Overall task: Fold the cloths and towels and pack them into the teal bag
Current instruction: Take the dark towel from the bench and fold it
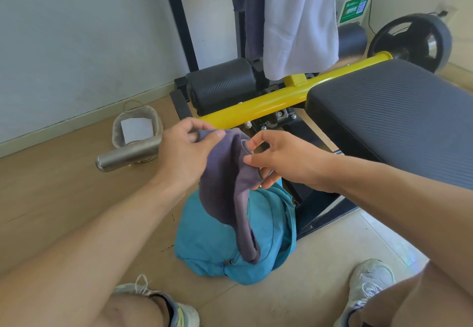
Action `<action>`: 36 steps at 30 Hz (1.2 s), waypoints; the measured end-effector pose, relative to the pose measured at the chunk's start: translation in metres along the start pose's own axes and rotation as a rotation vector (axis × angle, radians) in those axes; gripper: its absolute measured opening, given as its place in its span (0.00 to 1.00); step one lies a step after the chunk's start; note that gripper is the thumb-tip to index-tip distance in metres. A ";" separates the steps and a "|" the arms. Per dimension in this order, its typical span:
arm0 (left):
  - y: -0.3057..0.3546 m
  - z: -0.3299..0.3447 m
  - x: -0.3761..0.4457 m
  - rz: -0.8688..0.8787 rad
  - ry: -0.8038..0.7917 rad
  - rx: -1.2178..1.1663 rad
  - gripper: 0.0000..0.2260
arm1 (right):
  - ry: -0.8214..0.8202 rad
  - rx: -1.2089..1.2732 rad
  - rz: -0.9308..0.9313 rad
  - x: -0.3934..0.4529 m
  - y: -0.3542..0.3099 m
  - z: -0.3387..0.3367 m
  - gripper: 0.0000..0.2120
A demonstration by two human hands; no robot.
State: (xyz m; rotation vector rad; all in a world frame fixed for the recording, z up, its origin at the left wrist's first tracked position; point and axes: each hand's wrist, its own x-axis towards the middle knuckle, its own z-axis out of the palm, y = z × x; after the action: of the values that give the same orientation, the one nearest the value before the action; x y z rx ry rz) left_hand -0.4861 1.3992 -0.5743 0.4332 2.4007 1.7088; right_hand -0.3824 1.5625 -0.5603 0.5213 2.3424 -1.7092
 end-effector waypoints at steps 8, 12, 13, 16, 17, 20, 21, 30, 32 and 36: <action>0.009 0.012 -0.019 0.014 -0.163 -0.004 0.03 | 0.105 0.017 -0.129 -0.002 -0.006 -0.003 0.11; 0.009 0.008 -0.018 0.003 -0.219 -0.048 0.02 | 0.056 0.001 -0.160 -0.005 -0.008 -0.004 0.07; 0.009 0.007 -0.017 -0.003 -0.237 -0.063 0.03 | 0.046 0.002 -0.153 -0.006 -0.008 -0.004 0.08; 0.010 0.004 -0.015 -0.008 -0.277 -0.095 0.07 | 0.028 -0.027 -0.174 -0.007 -0.007 -0.004 0.13; 0.011 0.002 -0.015 -0.009 -0.287 -0.104 0.08 | 0.042 -0.058 -0.198 -0.006 -0.007 -0.003 0.13; 0.013 0.002 -0.017 0.008 -0.331 -0.102 0.10 | 0.198 -0.176 -0.259 -0.005 -0.004 0.000 0.09; 0.014 0.002 -0.018 0.013 -0.347 -0.113 0.10 | 0.267 -0.201 -0.276 -0.005 -0.004 0.001 0.09; 0.016 0.005 -0.022 0.017 -0.405 -0.213 0.11 | 0.458 -0.353 -0.334 -0.004 -0.003 -0.006 0.10; 0.016 0.006 -0.023 0.015 -0.397 -0.204 0.12 | 0.470 -0.380 -0.347 -0.003 -0.003 -0.007 0.11; 0.013 0.008 -0.023 0.031 -0.367 -0.172 0.11 | 0.460 -0.420 -0.362 -0.002 -0.004 -0.008 0.11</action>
State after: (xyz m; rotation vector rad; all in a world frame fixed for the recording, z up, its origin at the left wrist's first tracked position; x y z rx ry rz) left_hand -0.4599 1.4028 -0.5650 0.6919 1.9839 1.6601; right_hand -0.3819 1.5685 -0.5542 0.4697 3.1834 -1.2395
